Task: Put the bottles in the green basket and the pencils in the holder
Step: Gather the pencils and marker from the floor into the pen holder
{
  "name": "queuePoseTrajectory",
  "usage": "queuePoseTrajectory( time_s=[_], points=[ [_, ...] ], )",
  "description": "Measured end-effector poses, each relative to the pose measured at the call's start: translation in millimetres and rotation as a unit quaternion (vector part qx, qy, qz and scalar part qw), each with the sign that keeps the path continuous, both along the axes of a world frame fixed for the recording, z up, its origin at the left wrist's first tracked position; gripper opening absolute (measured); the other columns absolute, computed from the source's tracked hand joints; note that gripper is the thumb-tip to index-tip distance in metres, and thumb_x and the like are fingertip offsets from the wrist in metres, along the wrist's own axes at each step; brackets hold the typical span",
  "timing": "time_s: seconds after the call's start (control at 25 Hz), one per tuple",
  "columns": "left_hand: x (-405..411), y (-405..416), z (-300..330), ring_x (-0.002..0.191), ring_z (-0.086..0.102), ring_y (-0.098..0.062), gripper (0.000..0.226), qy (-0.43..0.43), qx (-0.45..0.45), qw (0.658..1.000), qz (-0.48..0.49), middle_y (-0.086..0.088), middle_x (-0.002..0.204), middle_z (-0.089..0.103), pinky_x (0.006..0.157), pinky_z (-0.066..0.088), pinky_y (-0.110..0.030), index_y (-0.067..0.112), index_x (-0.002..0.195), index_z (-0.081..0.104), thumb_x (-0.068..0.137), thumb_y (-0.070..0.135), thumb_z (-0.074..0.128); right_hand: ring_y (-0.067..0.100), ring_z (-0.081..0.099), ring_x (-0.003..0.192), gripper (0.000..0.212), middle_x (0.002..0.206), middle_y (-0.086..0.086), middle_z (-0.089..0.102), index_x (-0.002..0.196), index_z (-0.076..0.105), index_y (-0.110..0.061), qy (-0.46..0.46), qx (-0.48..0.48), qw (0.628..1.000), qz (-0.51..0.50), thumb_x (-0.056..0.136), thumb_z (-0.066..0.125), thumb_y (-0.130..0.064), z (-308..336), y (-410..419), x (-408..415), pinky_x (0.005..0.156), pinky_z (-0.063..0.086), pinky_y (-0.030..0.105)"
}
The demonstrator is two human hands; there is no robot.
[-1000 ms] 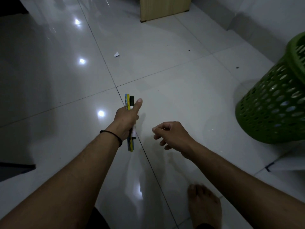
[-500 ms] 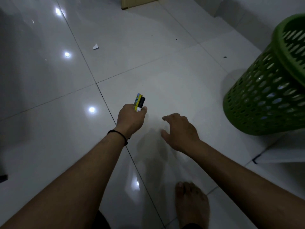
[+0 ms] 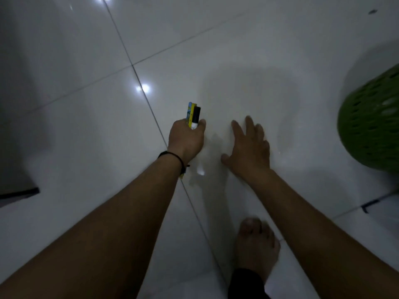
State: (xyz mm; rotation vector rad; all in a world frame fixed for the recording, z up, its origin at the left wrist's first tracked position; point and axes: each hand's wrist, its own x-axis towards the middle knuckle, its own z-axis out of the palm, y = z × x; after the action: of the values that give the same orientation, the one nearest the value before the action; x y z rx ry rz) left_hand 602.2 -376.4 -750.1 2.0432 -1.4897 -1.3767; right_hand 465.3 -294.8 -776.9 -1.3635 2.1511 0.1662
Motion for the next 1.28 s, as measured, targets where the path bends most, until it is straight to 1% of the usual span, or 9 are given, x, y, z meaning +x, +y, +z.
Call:
queuePoseTrajectory(
  time_s=[0.08,0.16,0.28,0.36,0.52,0.68,0.92,1.08,1.28],
  points=[
    [12,6,14,0.044,0.044,-0.011,0.045,0.008,0.019,1.000,0.004,0.002,0.052,0.045,0.045,0.038,-0.021,0.020,0.058,0.039,0.092,0.036,0.063,0.036,0.011,0.148,0.092,0.163,0.008,0.005,0.153,0.019,-0.025,-0.010,0.041,0.999,-0.001,0.081,0.073,-0.042,10,-3,1,0.112,0.029,0.053],
    [27,17,46,0.045,0.044,-0.013,0.045,0.027,0.034,0.999,0.027,0.000,0.054,0.045,0.047,0.039,-0.022,0.019,0.058,0.038,0.093,0.035,0.063,0.035,0.034,0.136,0.073,0.150,0.012,0.033,0.144,0.040,-0.019,-0.014,0.070,0.997,0.018,0.082,0.073,-0.039,41,-7,3,0.105,0.039,0.047],
    [33,39,120,0.054,0.045,-0.020,0.043,0.067,0.058,0.994,0.061,-0.006,0.062,0.046,0.057,0.041,-0.028,0.019,0.062,0.037,0.093,0.034,0.063,0.032,0.046,0.124,0.057,0.134,0.010,0.050,0.133,0.052,-0.019,-0.029,0.041,0.999,0.005,0.082,0.071,-0.037,120,2,5,0.101,0.040,0.043],
    [27,59,187,0.059,0.046,-0.021,0.041,0.083,0.072,0.990,0.083,-0.009,0.066,0.048,0.061,0.042,-0.033,0.020,0.062,0.038,0.092,0.035,0.063,0.031,0.049,0.122,0.056,0.132,0.009,0.053,0.132,0.054,-0.019,-0.060,0.010,0.998,-0.015,0.082,0.072,-0.038,190,18,9,0.100,0.041,0.041],
    [8,98,343,0.051,0.043,-0.016,0.041,0.123,0.069,0.985,0.102,-0.003,0.060,0.047,0.059,0.042,-0.031,0.022,0.062,0.040,0.091,0.036,0.064,0.028,0.050,0.123,0.057,0.133,0.006,0.056,0.135,0.053,-0.022,-0.098,-0.033,0.994,-0.041,0.084,0.070,-0.040,351,61,20,0.106,0.038,0.044],
    [-4,127,506,0.048,0.044,-0.017,0.038,0.165,0.034,0.984,0.054,-0.002,0.056,0.049,0.059,0.041,-0.032,0.021,0.064,0.043,0.090,0.037,0.065,0.024,0.048,0.125,0.051,0.132,0.002,0.057,0.134,0.055,-0.024,-0.055,-0.135,0.986,-0.084,0.086,0.067,-0.039,520,118,19,0.109,0.035,0.045],
    [-24,194,729,0.043,0.042,-0.015,0.033,0.276,-0.043,0.956,-0.086,0.006,0.049,0.048,0.054,0.040,-0.031,0.024,0.065,0.047,0.090,0.039,0.064,0.026,0.057,0.111,0.047,0.120,0.004,0.064,0.121,0.065,-0.022,0.066,-0.286,0.938,-0.182,0.078,0.074,-0.039,746,220,16,0.095,0.047,0.041],
    [-66,239,815,0.046,0.041,-0.019,0.036,0.320,-0.067,0.933,-0.151,0.000,0.052,0.045,0.060,0.038,-0.036,0.021,0.063,0.046,0.090,0.034,0.066,0.026,0.059,0.099,0.037,0.109,0.004,0.068,0.110,0.070,-0.020,0.083,-0.337,0.899,-0.267,0.076,0.073,-0.033,817,285,1,0.081,0.051,0.039],
    [-152,313,855,0.044,0.038,-0.019,0.035,0.355,-0.077,0.901,-0.236,-0.003,0.051,0.042,0.050,0.037,-0.030,0.016,0.068,0.045,0.092,0.035,0.063,0.019,0.053,0.117,0.041,0.125,-0.007,0.062,0.120,0.064,-0.028,0.111,-0.358,0.864,-0.336,0.081,0.070,-0.039,846,364,-63,0.096,0.042,0.034]
  ],
)
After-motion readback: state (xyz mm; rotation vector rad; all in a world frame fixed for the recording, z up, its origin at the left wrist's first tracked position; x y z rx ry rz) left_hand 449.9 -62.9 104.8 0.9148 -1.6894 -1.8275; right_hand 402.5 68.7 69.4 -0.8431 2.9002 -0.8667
